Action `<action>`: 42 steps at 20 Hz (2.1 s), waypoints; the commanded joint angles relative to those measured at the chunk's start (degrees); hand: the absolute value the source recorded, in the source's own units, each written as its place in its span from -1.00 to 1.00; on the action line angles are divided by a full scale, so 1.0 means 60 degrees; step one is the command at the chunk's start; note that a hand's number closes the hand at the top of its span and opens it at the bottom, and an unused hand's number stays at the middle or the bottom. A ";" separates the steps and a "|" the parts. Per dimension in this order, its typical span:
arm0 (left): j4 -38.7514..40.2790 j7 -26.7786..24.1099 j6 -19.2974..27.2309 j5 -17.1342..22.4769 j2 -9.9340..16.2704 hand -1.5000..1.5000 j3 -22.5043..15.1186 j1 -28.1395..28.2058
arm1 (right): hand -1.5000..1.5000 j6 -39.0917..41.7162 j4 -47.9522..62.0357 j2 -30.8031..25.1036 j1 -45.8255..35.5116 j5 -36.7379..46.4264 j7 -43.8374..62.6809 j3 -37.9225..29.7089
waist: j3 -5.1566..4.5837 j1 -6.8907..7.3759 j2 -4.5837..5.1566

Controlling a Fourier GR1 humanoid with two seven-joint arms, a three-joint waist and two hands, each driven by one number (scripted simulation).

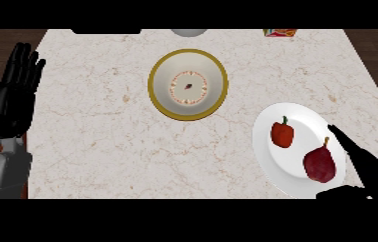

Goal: Pick the pear from the plate and place it in the bowl

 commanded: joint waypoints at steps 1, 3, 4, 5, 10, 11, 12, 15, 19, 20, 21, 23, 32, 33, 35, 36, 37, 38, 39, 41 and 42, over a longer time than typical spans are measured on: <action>-0.0115 0.0131 -0.0063 0.0032 -0.0035 0.00 0.0201 0.0070 | -1.00 -0.0894 0.1150 0.0491 0.0287 0.0604 -0.1036 0.0193 | 0.0004 -0.0001 0.0000; 0.0270 -0.0453 0.0132 -0.0370 -0.0551 0.00 -0.0102 -0.0095 | -1.00 0.0058 0.0568 0.0294 -0.0241 0.0349 0.0067 -0.0057 | 0.0000 -0.0021 0.0001; -0.0249 0.0162 -0.0170 -0.0153 -0.0092 0.00 0.0225 0.0032 | -1.00 -0.0268 0.0953 0.0389 -0.0033 0.0505 -0.0385 -0.0125 | 0.0002 -0.0008 -0.0003; -0.0630 0.0256 0.0186 -0.0338 -0.0351 0.00 0.0029 0.0343 | -1.00 -0.0414 0.2212 0.0240 -0.0984 0.0601 -0.0568 -0.0248 | 0.0005 0.0040 0.0001; -0.0237 0.0411 -0.0676 0.0208 0.0208 0.00 0.0616 0.0128 | -1.00 -0.0837 0.3236 0.0597 -0.1485 0.0751 -0.0610 -0.0336 | 0.0005 0.0049 0.0006; -0.0419 0.0290 -0.0016 -0.0411 -0.0465 0.00 0.0095 0.0197 | -1.00 -0.0589 0.2746 0.0482 -0.1224 0.1035 -0.0326 -0.0136 | 0.0003 0.0014 0.0001; 0.0790 -0.0313 -0.0497 -0.0258 -0.0211 0.00 0.0401 -0.0301 | -1.00 -0.0974 0.2634 0.0611 -0.0869 0.1137 -0.0713 -0.0090 | 0.0001 -0.0021 0.0006; 0.0132 0.0040 -0.0210 -0.0386 -0.0218 0.00 0.0386 -0.0165 | 1.00 -0.1561 0.2390 0.0518 -0.1022 0.1183 -0.1236 -0.0321 | 0.0003 -0.0007 0.0001; -0.0705 0.0211 -0.0430 -0.0207 -0.0306 0.00 0.0497 0.0425 | 1.00 -0.1799 0.2428 0.0485 -0.0853 0.1346 -0.1555 -0.0406 | 0.0001 0.0008 -0.0007; -0.0152 0.0609 -0.0217 -0.0303 -0.0335 0.00 0.0367 -0.0386 | 1.00 -0.2027 0.3257 0.0342 -0.1279 0.1234 -0.2150 -0.0647 | 0.0003 -0.0005 0.0002; 0.0427 -0.0088 -0.0151 -0.0641 -0.0529 0.00 0.0250 -0.0346 | 1.00 -0.1949 0.2795 0.0689 -0.1505 0.1442 -0.1479 -0.0304 | 0.0001 -0.0012 0.0004; -0.0638 0.0582 -0.0222 -0.0347 -0.0404 0.00 0.0450 0.0012 | 1.00 -0.1745 0.2885 0.0276 -0.1372 0.1303 -0.1977 -0.0600 | 0.0002 0.0012 -0.0004; 0.0146 0.0009 -0.0685 -0.0188 -0.0296 0.00 0.0527 -0.0232 | 1.00 -0.1322 0.5679 -0.1996 -0.3151 0.3215 -0.2253 -0.0241 | 0.0014 0.0243 0.0064; -0.0604 0.0691 -0.0309 -0.0470 -0.0435 0.00 0.0167 -0.0228 | 1.00 -0.1039 0.5769 -0.2395 -0.3414 0.3107 -0.2539 -0.0367 | 0.0018 0.0226 0.0027; 0.0074 0.0269 -0.0370 -0.0456 -0.0351 0.00 0.0497 -0.0356 | 1.00 -0.2122 0.5896 -0.1811 -0.3043 0.3462 -0.2642 -0.0292 | 0.0005 0.0038 0.0015; 0.0108 -0.0186 -0.0417 -0.0566 -0.0459 0.00 0.0419 -0.0105 | 1.00 -0.1109 0.5472 -0.2488 -0.3833 0.3247 -0.2226 -0.0499 | 0.0001 0.0065 0.0016; 0.0167 -0.0129 -0.0030 -0.0854 -0.0732 0.00 0.0185 -0.0281 | 1.00 -0.1236 0.4870 -0.2892 -0.3217 0.3047 -0.2516 -0.0794 | -0.0002 -0.0043 0.0001; 0.0056 0.0198 -0.0229 -0.0469 -0.0608 0.00 0.0414 -0.0240 | 1.00 -0.1583 0.4651 -0.2601 -0.3382 0.3312 -0.2106 -0.0658 | -0.0002 -0.0001 -0.0004; -0.0194 0.0170 -0.0575 -0.0297 -0.0217 0.00 0.0671 0.0075 | 1.00 -0.1274 0.3968 -0.2449 -0.3558 0.3028 -0.1563 -0.0828 | -0.0007 0.0010 -0.0026; -0.0091 0.0433 -0.0396 -0.0469 -0.0246 0.00 0.0572 -0.0291 | 1.00 -0.1782 0.3946 -0.2489 -0.3076 0.2889 -0.2187 -0.1117 | 0.0000 -0.0034 -0.0012; -0.0287 0.0343 -0.0058 -0.0586 -0.0566 0.00 0.0496 -0.0046 | 1.00 -0.0837 0.2120 -0.2620 -0.2404 0.2549 -0.1731 -0.1058 | -0.0013 -0.0154 -0.0057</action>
